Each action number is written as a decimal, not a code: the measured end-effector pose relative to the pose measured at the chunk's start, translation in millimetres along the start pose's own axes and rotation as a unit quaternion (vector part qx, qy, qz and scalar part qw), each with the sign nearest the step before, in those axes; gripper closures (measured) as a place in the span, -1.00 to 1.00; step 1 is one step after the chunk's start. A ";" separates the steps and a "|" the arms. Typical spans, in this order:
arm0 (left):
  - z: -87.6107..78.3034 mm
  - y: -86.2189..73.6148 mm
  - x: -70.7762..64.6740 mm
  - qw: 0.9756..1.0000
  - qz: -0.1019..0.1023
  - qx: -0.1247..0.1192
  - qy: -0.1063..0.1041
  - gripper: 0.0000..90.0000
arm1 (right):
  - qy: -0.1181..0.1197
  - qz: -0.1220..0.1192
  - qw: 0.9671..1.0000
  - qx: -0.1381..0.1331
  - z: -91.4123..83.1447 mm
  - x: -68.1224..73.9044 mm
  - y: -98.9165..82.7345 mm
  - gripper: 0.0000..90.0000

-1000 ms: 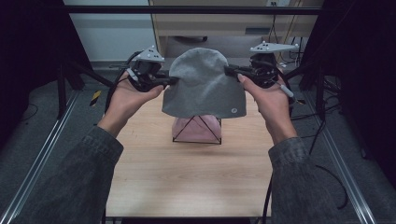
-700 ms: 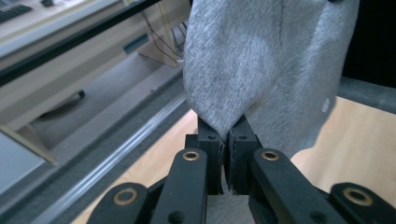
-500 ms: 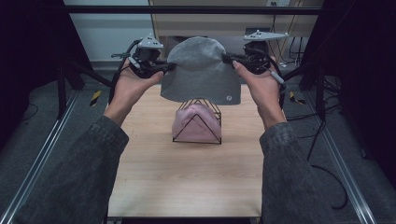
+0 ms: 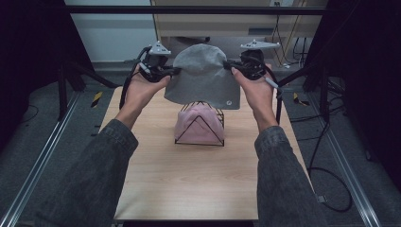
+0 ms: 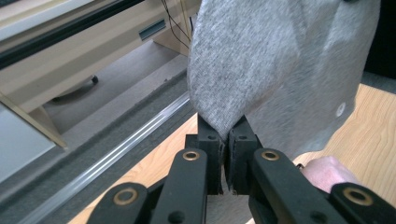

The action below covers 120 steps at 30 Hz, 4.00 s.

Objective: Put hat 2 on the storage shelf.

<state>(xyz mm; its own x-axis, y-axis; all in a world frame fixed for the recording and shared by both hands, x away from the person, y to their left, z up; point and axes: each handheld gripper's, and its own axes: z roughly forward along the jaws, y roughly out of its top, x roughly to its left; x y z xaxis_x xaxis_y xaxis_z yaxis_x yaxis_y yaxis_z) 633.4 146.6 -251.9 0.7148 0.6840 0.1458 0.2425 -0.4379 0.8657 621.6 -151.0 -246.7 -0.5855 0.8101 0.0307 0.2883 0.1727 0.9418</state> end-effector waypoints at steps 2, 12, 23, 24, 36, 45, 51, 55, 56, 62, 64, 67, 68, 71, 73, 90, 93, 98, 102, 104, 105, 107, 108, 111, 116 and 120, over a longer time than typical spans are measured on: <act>5.2 -5.4 -0.3 1.000 -0.002 0.008 -0.002 0.92 | 0.000 0.005 1.000 0.004 4.0 -1.6 -5.2 0.92; 8.9 -14.3 -3.1 1.000 -0.008 0.016 -0.014 0.92 | 0.004 0.016 1.000 0.021 9.7 -5.4 -29.2 0.92; 10.3 -24.7 -8.9 1.000 -0.012 0.018 -0.017 0.91 | -0.001 0.014 0.999 0.031 10.9 0.2 -43.2 0.92; 11.0 -26.1 -9.0 1.000 -0.013 0.020 -0.016 0.91 | -0.002 0.014 0.999 0.032 10.8 0.8 -44.4 0.92; 26.6 -50.9 -10.5 0.999 -0.029 0.032 -0.018 0.91 | -0.009 0.009 0.998 0.057 21.1 3.1 -67.2 0.92; 29.9 -68.1 -13.8 0.998 -0.033 0.039 -0.026 0.91 | 0.000 0.005 0.997 0.071 25.8 4.3 -82.7 0.92; 33.9 -81.8 -18.2 0.998 -0.034 0.049 -0.027 0.91 | 0.001 0.000 0.996 0.084 24.8 4.8 -91.6 0.92; 36.8 -86.5 -21.4 0.997 -0.039 0.054 -0.033 0.91 | 0.002 -0.001 0.996 0.086 23.9 5.0 -96.5 0.92; 37.4 -87.1 -22.5 0.997 -0.040 0.054 -0.034 0.91 | 0.002 0.000 0.996 0.088 23.9 4.5 -97.8 0.92; 43.4 -93.7 -25.7 0.997 -0.039 0.060 -0.034 0.91 | 0.003 0.005 0.995 0.098 25.2 1.3 -110.9 0.92; 43.5 -96.3 -25.2 0.997 -0.044 0.055 -0.034 0.91 | 0.005 0.007 0.995 0.098 25.5 2.9 -113.4 0.91; 43.3 -101.1 -23.9 0.997 -0.049 0.057 -0.033 0.91 | 0.007 0.007 0.995 0.098 26.4 4.4 -115.2 0.91; 43.5 -103.2 -23.9 0.996 -0.053 0.057 -0.035 0.91 | 0.007 0.005 0.995 0.099 26.9 4.6 -115.9 0.91; 44.6 -108.6 -23.9 0.996 -0.053 0.063 -0.036 0.91 | 0.010 0.005 0.995 0.103 28.3 6.3 -120.0 0.91; 44.6 -111.3 -23.8 0.996 -0.055 0.063 -0.036 0.91 | 0.012 0.008 0.994 0.106 29.0 8.0 -123.1 0.91; 51.1 -117.2 -28.8 0.994 -0.071 0.070 -0.047 0.89 | 0.008 0.011 0.992 0.122 28.6 6.5 -137.9 0.93; 51.3 -118.7 -28.1 0.994 -0.065 0.079 -0.039 0.80 | 0.010 0.014 0.992 0.123 27.8 6.3 -139.0 0.92; 47.1 -121.7 -24.4 0.995 -0.075 0.064 -0.034 0.51 | 0.001 0.014 0.991 0.129 26.1 6.0 -142.2 0.55; 40.0 -122.3 -21.6 0.995 -0.075 0.057 -0.031 0.38 | -0.008 0.014 0.992 0.128 20.5 4.6 -142.5 0.35; 36.0 -121.6 -21.9 0.996 -0.071 0.055 -0.025 0.29 | -0.013 0.014 0.992 0.127 16.5 4.1 -141.4 0.25; 33.3 -121.1 -21.8 0.996 -0.066 0.056 -0.022 0.25 | -0.014 0.014 0.992 0.125 14.1 3.9 -140.6 0.20; 28.3 -119.8 -22.7 0.996 -0.067 0.050 -0.017 0.12 | -0.018 0.014 0.992 0.121 8.7 4.5 -138.6 0.07; 25.2 -119.0 -23.1 0.997 -0.064 0.049 -0.014 0.06 | -0.020 0.013 0.993 0.118 5.6 5.1 -137.4 0.01; 15.4 -117.3 -26.0 0.997 -0.055 0.046 -0.012 -0.21 | -0.024 0.009 0.994 0.107 -5.3 8.2 -134.0 -0.17; -4.2 -122.2 -33.9 0.998 -0.043 0.041 -0.022 -0.59 | -0.022 -0.003 0.995 0.100 -25.9 16.3 -133.4 -0.46; -16.6 -131.3 -41.9 0.998 -0.039 0.044 -0.037 -0.79 | -0.024 -0.005 0.994 0.103 -40.5 19.4 -137.7 -0.64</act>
<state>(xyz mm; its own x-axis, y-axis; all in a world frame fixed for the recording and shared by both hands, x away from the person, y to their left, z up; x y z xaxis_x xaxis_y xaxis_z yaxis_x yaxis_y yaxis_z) 560.7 185.2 -363.7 0.7368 0.6748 0.0414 0.3530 -0.4362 0.8277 539.9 -181.8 -362.2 -0.5536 0.8328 0.0013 0.4345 0.2874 0.8536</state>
